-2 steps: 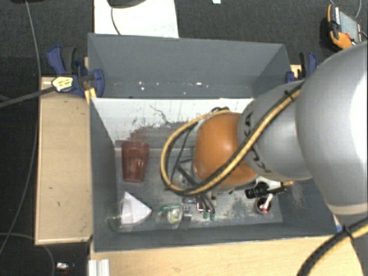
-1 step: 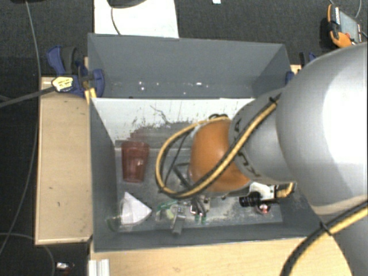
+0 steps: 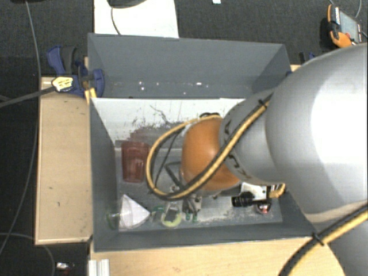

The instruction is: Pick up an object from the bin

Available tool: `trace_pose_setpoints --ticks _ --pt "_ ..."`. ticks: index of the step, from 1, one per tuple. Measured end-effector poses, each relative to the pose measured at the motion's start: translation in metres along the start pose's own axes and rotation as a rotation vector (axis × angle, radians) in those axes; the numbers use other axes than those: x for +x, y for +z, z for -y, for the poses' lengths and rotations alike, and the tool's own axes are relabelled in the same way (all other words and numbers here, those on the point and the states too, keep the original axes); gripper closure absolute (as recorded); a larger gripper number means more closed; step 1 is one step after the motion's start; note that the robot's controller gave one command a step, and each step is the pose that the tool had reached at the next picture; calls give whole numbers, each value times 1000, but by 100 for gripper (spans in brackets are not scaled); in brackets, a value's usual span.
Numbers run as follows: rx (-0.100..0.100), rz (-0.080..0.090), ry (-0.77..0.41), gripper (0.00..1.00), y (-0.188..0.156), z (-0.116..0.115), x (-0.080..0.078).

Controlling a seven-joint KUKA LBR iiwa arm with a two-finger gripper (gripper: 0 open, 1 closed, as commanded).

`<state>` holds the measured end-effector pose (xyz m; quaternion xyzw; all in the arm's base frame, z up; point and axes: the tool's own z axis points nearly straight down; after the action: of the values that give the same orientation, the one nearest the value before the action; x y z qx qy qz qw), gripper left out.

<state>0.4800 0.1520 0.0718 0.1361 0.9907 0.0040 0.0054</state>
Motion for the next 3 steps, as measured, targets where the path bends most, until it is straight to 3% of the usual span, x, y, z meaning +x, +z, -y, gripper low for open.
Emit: trace_pose_setpoints --ticks 2,3 --pt "5 -8 1 100 -20 2 2" --pt "0 0 0 100 -44 0 0"
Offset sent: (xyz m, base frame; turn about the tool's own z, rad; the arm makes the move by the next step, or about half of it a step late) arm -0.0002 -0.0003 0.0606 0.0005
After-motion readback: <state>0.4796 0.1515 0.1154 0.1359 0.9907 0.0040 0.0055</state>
